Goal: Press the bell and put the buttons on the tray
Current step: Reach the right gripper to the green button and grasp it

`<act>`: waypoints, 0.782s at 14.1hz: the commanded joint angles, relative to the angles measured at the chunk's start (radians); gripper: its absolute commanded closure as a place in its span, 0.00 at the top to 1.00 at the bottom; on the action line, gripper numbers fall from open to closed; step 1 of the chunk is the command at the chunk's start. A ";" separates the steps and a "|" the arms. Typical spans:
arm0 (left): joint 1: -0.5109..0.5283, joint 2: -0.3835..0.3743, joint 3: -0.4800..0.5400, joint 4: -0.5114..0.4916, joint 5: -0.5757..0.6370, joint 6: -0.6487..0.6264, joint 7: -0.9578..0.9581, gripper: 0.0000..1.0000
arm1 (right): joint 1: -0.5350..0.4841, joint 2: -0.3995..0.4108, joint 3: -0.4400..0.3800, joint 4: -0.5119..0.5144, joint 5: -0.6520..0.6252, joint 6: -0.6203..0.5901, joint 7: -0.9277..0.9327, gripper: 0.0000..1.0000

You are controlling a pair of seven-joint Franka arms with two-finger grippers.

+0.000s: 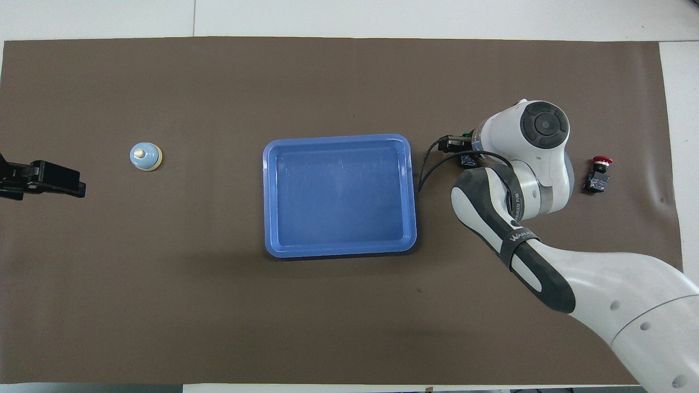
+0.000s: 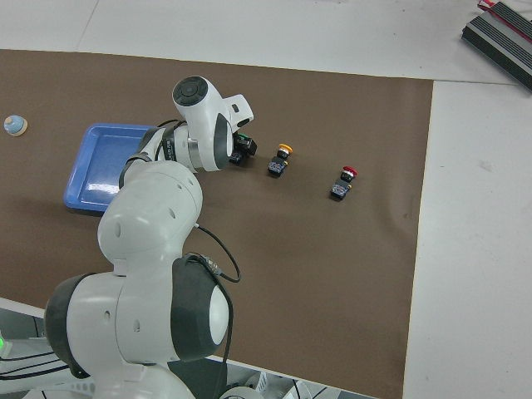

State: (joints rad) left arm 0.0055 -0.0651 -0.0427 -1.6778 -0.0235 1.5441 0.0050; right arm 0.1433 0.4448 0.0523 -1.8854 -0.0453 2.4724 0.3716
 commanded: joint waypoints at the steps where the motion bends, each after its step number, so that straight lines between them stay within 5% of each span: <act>1: 0.001 -0.001 0.003 0.015 -0.010 -0.016 -0.007 1.00 | -0.013 0.011 0.008 0.014 -0.030 0.010 0.024 0.71; 4: 0.001 -0.001 0.004 0.015 -0.010 -0.016 -0.007 1.00 | -0.008 0.011 0.008 0.012 -0.030 0.007 0.061 0.00; 8: 0.001 -0.002 0.003 0.015 -0.010 -0.016 -0.007 1.00 | -0.004 0.009 0.006 0.031 -0.033 -0.016 0.059 0.00; 11: 0.001 -0.002 0.003 0.015 -0.010 -0.016 -0.007 1.00 | 0.007 0.009 0.011 0.168 -0.022 -0.215 0.061 0.00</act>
State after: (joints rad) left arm 0.0055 -0.0657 -0.0426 -1.6778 -0.0235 1.5441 0.0050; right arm 0.1444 0.4448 0.0553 -1.8255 -0.0612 2.3811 0.4041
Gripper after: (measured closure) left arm 0.000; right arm 0.595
